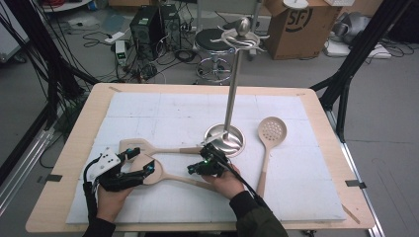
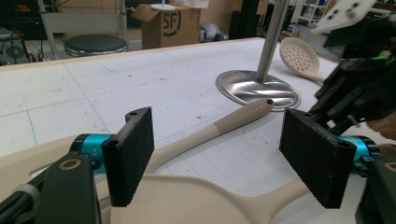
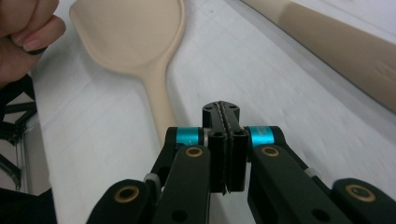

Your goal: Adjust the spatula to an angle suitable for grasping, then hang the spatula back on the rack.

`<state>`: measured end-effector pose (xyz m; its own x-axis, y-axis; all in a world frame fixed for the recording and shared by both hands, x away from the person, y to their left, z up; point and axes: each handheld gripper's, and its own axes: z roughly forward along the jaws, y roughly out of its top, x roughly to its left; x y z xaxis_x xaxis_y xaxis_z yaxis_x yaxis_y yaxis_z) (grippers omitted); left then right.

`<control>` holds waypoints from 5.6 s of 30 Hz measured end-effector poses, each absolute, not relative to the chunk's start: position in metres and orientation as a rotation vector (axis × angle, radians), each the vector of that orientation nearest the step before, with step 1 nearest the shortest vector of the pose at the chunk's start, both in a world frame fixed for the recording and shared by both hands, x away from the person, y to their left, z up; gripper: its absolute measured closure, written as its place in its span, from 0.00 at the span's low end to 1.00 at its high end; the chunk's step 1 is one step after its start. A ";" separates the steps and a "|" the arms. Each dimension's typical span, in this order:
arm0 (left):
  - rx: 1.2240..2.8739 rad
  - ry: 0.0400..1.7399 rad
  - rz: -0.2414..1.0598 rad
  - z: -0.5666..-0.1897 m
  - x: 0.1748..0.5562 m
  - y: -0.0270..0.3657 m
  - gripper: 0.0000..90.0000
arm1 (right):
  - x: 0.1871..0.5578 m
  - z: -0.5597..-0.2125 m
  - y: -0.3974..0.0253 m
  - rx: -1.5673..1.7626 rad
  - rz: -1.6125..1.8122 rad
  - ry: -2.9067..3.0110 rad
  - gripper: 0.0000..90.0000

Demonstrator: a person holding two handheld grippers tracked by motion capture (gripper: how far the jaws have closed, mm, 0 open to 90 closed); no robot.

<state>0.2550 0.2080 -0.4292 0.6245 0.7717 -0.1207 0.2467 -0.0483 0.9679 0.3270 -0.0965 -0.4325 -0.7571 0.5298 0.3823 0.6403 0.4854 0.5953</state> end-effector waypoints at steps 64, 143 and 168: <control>1.580 0.916 0.469 -0.429 0.254 0.219 0.30 | 0.313 -0.441 -0.202 -1.488 -1.090 -2.549 1.00; 1.617 0.918 0.544 -0.431 0.246 0.218 0.30 | 0.279 -0.413 -0.313 -1.656 -1.794 -2.397 0.34; 1.651 0.857 0.326 -0.412 0.255 0.188 0.29 | 0.278 -0.419 -0.314 -1.627 -1.826 -2.404 0.33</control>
